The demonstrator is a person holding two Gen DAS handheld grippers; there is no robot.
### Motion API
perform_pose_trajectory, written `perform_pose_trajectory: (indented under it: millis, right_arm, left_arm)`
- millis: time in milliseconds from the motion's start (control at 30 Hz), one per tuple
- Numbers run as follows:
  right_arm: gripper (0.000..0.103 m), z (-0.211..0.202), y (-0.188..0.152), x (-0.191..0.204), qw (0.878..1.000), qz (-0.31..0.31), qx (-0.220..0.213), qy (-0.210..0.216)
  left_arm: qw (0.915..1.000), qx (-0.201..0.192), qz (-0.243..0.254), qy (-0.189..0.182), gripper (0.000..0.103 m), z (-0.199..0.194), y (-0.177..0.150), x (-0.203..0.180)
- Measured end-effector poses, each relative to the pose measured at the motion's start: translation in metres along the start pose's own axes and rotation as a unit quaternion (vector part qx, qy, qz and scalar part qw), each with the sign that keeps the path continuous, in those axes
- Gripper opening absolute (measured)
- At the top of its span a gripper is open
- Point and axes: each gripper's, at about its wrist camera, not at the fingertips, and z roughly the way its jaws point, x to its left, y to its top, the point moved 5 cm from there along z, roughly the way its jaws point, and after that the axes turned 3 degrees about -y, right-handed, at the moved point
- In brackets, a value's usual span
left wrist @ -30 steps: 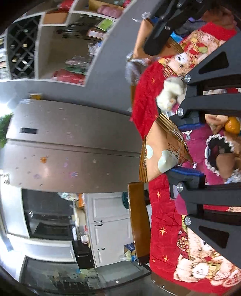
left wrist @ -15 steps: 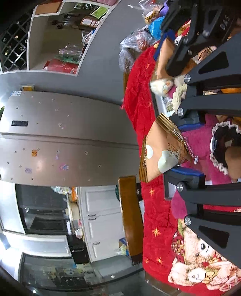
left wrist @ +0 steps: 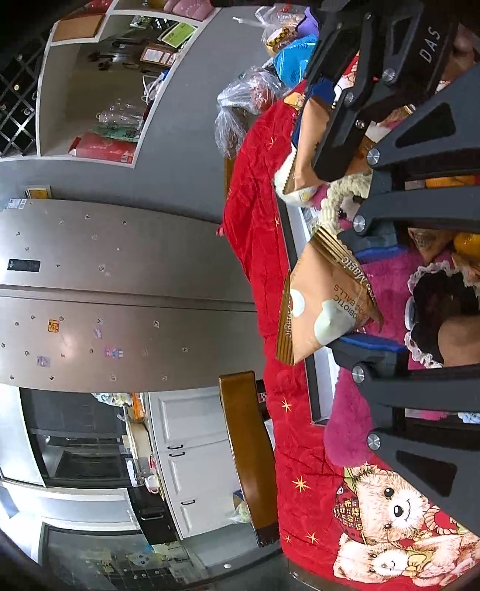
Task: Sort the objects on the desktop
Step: 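Open both tools dropping the packets into the box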
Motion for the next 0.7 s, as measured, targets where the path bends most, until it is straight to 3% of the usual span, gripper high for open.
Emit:
perform_pose_trajectory:
  millis: [567,600,633,700]
  right_arm:
    - [0.050,-0.008,0.003,0.001,1.000,0.002,-0.006,-0.005]
    - [0.051,-0.011,0.003,0.002,1.000,0.001,-0.011,-0.006]
    - [0.054,-0.013,0.005,0.002,1.000,0.001,-0.016,-0.007]
    - [0.068,-0.020,0.008,0.003,1.000,0.005,-0.028,0.001]
  left_arm:
    - [0.9996,0.006,-0.014,-0.023,0.033,0.003,-0.003,0.005]
    - [0.9995,0.002,-0.015,-0.029,0.039,0.002,-0.001,0.005]
    - [0.9993,0.001,-0.017,-0.034,0.058,0.001,-0.001,0.005]
    - [0.9991,-0.007,-0.027,-0.032,0.082,-0.002,0.001,0.007]
